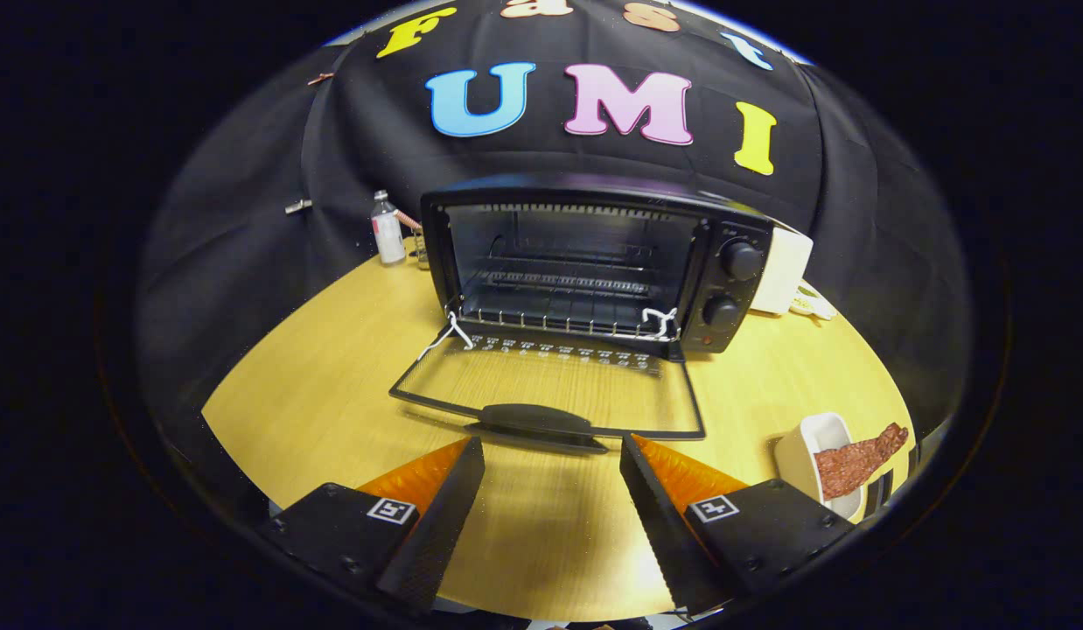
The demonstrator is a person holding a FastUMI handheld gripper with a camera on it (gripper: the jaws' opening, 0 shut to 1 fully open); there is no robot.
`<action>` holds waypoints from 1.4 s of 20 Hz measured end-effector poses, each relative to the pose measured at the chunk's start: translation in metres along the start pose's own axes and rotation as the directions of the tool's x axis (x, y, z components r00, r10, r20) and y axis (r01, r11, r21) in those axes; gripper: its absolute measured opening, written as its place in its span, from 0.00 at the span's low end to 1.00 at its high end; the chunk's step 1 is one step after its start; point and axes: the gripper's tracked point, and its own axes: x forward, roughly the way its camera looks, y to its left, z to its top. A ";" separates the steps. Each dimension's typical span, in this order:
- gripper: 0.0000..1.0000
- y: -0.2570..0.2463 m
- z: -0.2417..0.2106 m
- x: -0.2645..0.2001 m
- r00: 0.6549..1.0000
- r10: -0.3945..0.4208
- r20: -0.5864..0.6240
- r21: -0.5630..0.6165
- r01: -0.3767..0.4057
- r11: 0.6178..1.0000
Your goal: Open the toaster oven, put the food inside, and close the toaster oven door.
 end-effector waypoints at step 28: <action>0.97 -0.285 -0.033 -0.052 0.962 0.196 -0.189 0.222 -0.152 0.963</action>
